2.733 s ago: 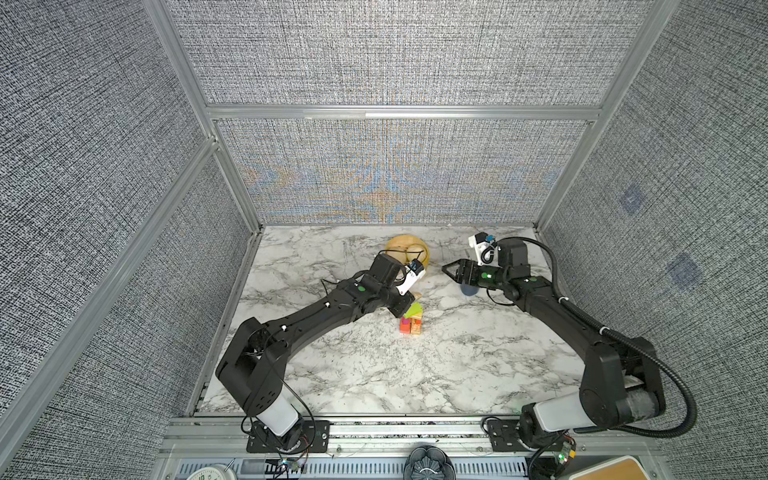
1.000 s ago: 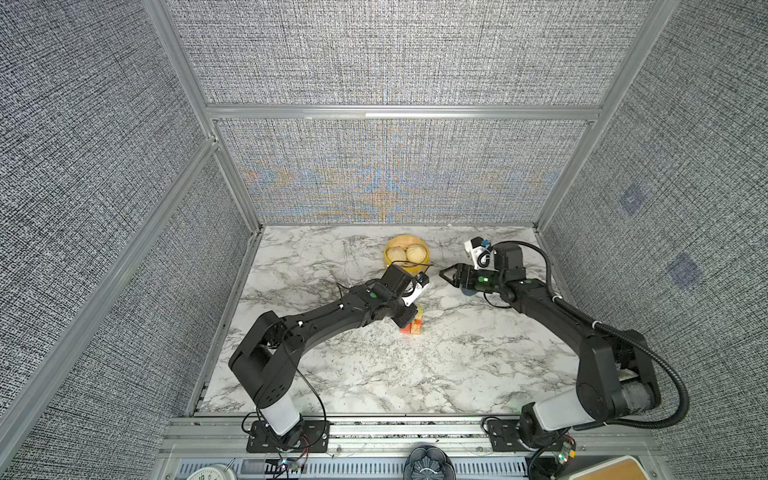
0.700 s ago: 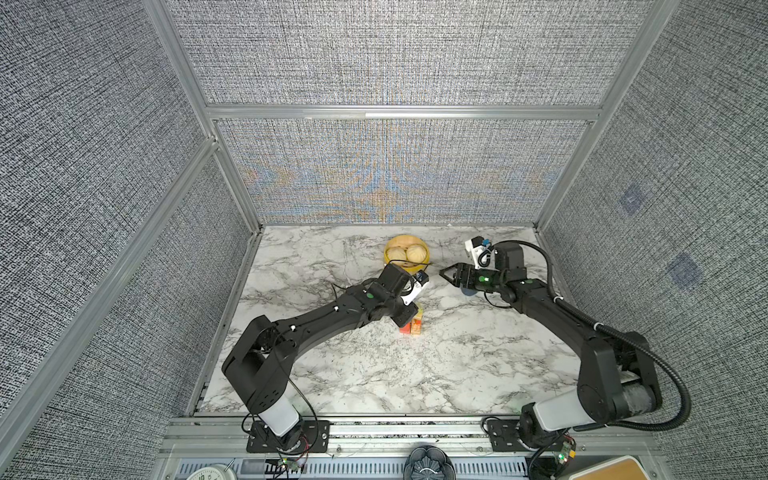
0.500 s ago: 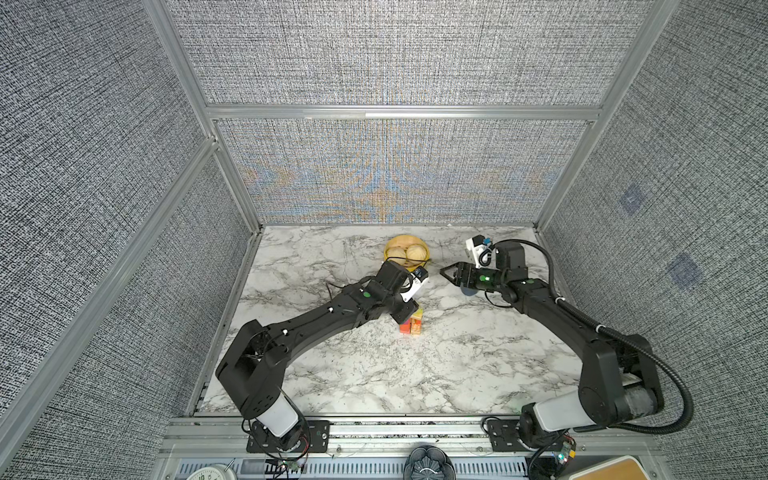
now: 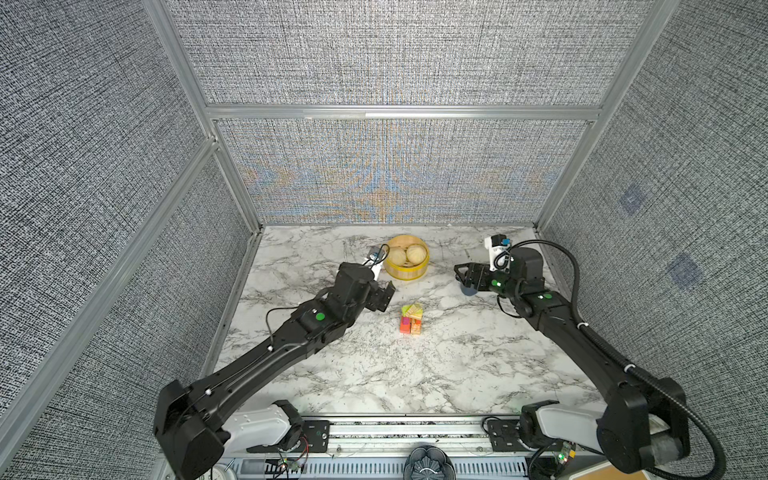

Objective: Build the wood block tower

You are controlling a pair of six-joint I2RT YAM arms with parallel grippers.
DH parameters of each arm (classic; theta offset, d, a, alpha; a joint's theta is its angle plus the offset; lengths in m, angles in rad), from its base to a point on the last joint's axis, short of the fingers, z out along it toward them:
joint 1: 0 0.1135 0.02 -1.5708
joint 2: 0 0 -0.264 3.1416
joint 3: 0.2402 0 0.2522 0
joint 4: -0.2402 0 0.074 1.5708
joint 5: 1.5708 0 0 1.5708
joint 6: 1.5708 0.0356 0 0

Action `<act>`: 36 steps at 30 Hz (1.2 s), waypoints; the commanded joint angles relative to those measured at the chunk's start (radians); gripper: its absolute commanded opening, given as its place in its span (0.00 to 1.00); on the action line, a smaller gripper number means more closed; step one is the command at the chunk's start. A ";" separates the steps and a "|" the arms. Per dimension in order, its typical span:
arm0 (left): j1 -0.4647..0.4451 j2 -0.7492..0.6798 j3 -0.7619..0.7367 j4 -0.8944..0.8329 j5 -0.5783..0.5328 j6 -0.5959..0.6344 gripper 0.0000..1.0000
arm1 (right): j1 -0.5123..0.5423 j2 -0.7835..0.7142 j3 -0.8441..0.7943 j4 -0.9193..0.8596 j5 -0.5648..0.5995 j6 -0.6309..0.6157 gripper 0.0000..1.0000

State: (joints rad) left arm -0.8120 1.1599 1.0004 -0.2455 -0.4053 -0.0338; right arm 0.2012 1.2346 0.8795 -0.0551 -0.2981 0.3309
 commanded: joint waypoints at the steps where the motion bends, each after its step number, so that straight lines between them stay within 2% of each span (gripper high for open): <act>1: 0.024 -0.075 -0.061 0.105 -0.177 0.001 1.00 | -0.004 -0.032 -0.048 0.004 0.227 -0.039 0.98; 3: 0.066 -0.104 -0.091 0.109 -0.272 0.000 1.00 | -0.004 -0.047 -0.088 0.018 0.324 -0.031 0.99; 5: 0.160 -0.120 -0.134 0.125 -0.293 -0.012 1.00 | -0.005 -0.066 -0.142 0.043 0.433 -0.021 0.99; 8: 0.340 -0.113 -0.230 0.205 -0.213 -0.051 1.00 | -0.004 -0.085 -0.262 0.189 0.545 -0.061 0.99; 10: 0.434 -0.080 -0.277 0.231 -0.206 -0.099 1.00 | -0.005 -0.085 -0.334 0.313 0.600 -0.106 0.99; 12: 0.520 -0.024 -0.306 0.240 -0.141 -0.134 0.99 | -0.005 -0.069 -0.393 0.413 0.632 -0.145 0.99; 14: 0.576 0.061 -0.319 0.263 -0.084 -0.134 1.00 | -0.006 -0.068 -0.374 0.367 0.657 -0.133 0.99; 16: 0.612 0.140 -0.314 0.304 -0.050 -0.116 1.00 | -0.005 -0.057 -0.376 0.406 0.637 -0.172 0.99; 17: 0.631 0.173 -0.267 0.242 -0.049 -0.135 1.00 | -0.005 -0.047 -0.386 0.450 0.633 -0.188 0.99; 19: 0.650 0.222 -0.245 0.264 -0.087 -0.125 0.99 | -0.005 -0.029 -0.408 0.531 0.632 -0.213 0.99; 25: 0.767 0.279 -0.407 0.581 0.011 -0.111 0.99 | -0.002 0.037 -0.456 0.722 0.632 -0.330 0.99; 27: 0.777 0.289 -0.418 0.637 0.009 -0.105 1.00 | 0.000 0.027 -0.451 0.708 0.619 -0.351 0.99; 30: 0.778 0.298 -0.448 0.742 0.010 -0.094 1.00 | -0.002 0.041 -0.500 0.845 0.631 -0.374 0.99; 32: 0.781 0.317 -0.490 0.854 0.027 -0.077 1.00 | 0.000 0.022 -0.521 0.856 0.617 -0.384 0.99; 36: 0.778 0.321 -0.472 0.817 0.026 -0.084 1.00 | -0.003 -0.011 -0.576 0.897 0.628 -0.410 0.99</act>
State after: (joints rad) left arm -0.0349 1.4792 0.5182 0.4854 -0.3916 -0.1284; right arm 0.2012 1.2373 0.3267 0.7437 0.3096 -0.0456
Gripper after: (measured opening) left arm 0.995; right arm 0.994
